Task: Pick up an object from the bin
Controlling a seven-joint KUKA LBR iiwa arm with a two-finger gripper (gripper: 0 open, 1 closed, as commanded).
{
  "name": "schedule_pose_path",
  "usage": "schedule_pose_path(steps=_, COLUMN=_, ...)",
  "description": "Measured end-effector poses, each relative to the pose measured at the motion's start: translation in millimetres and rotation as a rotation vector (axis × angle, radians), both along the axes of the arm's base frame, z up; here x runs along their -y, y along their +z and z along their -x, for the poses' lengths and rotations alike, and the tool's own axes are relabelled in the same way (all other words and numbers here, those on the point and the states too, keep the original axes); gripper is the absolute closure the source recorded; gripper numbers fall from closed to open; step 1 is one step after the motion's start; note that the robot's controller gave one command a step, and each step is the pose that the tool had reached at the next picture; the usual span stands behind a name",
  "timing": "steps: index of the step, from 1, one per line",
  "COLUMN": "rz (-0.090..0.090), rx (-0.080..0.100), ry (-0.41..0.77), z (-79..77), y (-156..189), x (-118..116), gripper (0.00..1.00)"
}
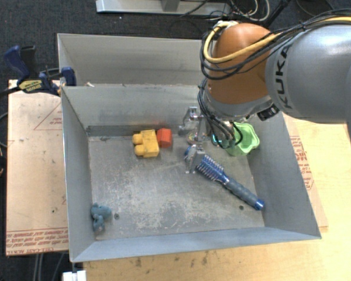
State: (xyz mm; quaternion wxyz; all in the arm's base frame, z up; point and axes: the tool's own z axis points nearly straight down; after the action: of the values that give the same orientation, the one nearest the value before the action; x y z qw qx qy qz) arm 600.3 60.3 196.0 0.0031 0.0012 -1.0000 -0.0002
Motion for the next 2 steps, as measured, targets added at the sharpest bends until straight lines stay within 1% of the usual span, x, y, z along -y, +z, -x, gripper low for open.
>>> schedule_pose_path(steps=1, rz=0.001, rx=0.014, ry=0.106, z=-38.9, y=-80.6, x=75.8, gripper=0.00)
schedule_pose_path(steps=2, rz=-0.006, rx=0.010, ry=0.162, z=-58.2, y=-122.5, x=96.7, gripper=0.00)
